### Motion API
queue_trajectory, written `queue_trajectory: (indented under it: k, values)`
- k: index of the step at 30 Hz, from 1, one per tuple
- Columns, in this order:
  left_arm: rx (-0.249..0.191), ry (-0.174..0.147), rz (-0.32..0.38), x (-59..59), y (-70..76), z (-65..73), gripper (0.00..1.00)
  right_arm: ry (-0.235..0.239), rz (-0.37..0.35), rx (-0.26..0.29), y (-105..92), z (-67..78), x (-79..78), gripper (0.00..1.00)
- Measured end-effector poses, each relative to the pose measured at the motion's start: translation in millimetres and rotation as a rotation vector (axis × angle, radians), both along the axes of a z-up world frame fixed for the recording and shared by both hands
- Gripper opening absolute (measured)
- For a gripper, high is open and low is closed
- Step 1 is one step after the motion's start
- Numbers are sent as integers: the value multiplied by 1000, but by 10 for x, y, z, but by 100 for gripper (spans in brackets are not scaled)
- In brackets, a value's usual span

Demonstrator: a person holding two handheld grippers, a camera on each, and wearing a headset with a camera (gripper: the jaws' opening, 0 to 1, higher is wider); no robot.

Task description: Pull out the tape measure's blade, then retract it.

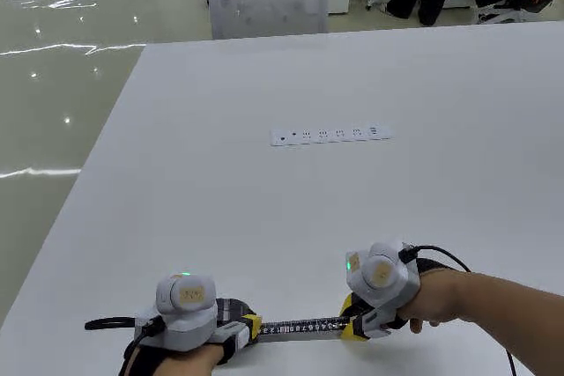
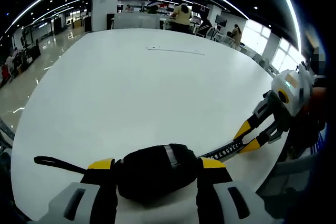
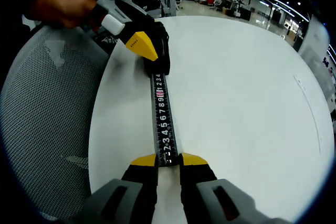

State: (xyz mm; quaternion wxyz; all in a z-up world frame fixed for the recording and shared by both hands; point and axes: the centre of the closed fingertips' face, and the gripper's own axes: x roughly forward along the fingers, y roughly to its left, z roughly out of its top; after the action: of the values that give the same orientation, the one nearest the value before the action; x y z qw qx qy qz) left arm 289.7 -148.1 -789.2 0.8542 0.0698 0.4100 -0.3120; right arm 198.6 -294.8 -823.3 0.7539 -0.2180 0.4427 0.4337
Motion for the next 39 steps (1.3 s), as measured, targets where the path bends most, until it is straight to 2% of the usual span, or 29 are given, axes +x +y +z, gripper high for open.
queue_trajectory:
  k: [2,6,12,25,39]
  values:
    - [-1,-3,-24,-7,8,7,57,0,4,0,4,2,-1,14]
    - [-25,17,-25,5,28,26,56,1,-5,10,31,-2,19,14]
    - [-32,14,-32,-2,24,18,56,0,-2,13,50,-2,21,14]
    - [-32,14,-55,-41,18,19,56,-7,-1,21,154,0,62,14]
    - [-31,15,-65,-34,17,11,56,-6,-9,41,273,0,131,14]
